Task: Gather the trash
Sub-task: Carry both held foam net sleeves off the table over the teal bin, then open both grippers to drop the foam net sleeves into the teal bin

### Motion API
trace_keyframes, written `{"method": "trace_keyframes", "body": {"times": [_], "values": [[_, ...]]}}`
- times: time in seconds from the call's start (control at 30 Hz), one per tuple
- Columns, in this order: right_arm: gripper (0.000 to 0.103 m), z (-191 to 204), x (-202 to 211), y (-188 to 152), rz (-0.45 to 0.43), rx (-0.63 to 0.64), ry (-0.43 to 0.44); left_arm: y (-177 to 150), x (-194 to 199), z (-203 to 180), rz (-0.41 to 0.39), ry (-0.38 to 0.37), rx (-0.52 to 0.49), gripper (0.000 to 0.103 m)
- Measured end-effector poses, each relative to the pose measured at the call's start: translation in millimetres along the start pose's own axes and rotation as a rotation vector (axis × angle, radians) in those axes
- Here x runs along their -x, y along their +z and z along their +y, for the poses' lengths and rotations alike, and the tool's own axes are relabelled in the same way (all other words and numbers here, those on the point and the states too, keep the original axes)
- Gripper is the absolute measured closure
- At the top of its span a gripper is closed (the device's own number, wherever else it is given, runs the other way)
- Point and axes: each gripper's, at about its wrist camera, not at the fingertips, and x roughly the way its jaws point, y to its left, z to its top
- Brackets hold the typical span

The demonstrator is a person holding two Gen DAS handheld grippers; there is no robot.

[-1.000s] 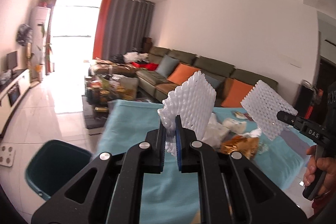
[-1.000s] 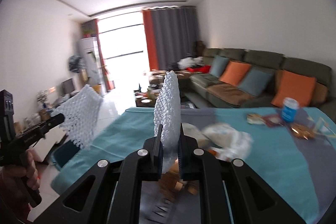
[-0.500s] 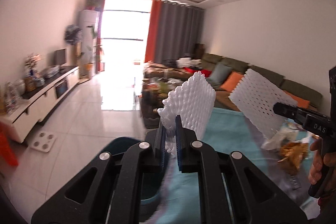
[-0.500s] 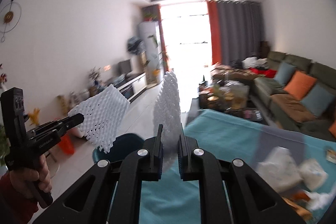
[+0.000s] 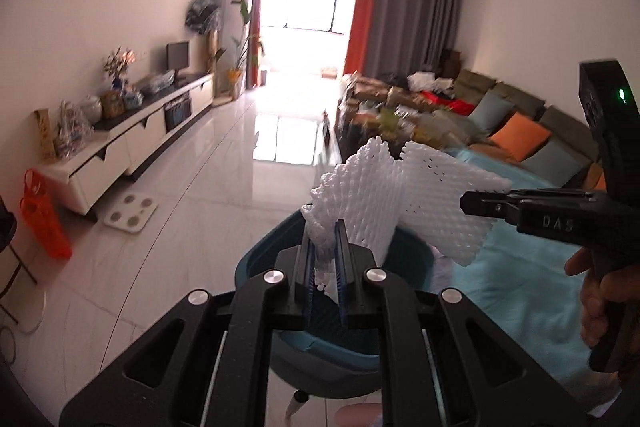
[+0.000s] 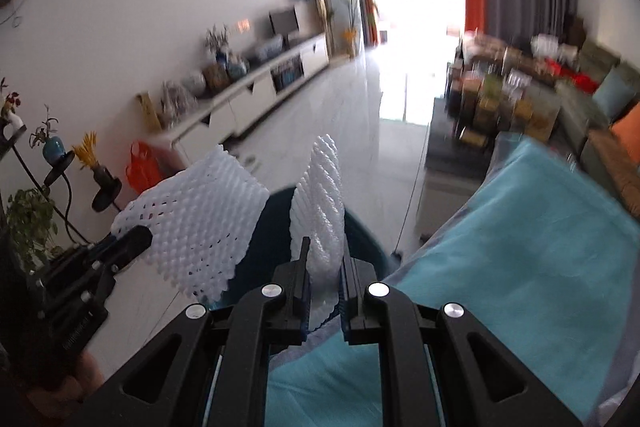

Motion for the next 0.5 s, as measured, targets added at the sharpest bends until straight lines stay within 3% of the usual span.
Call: {"method": "trace_keyframes", "body": {"times": [0.5], "values": [[0.090, 17.0, -79.0, 7.5, 0.224, 0.026, -0.029, -32.9, -120.2, 4.7, 0.183, 0.034, 0.067, 0.091]]}}
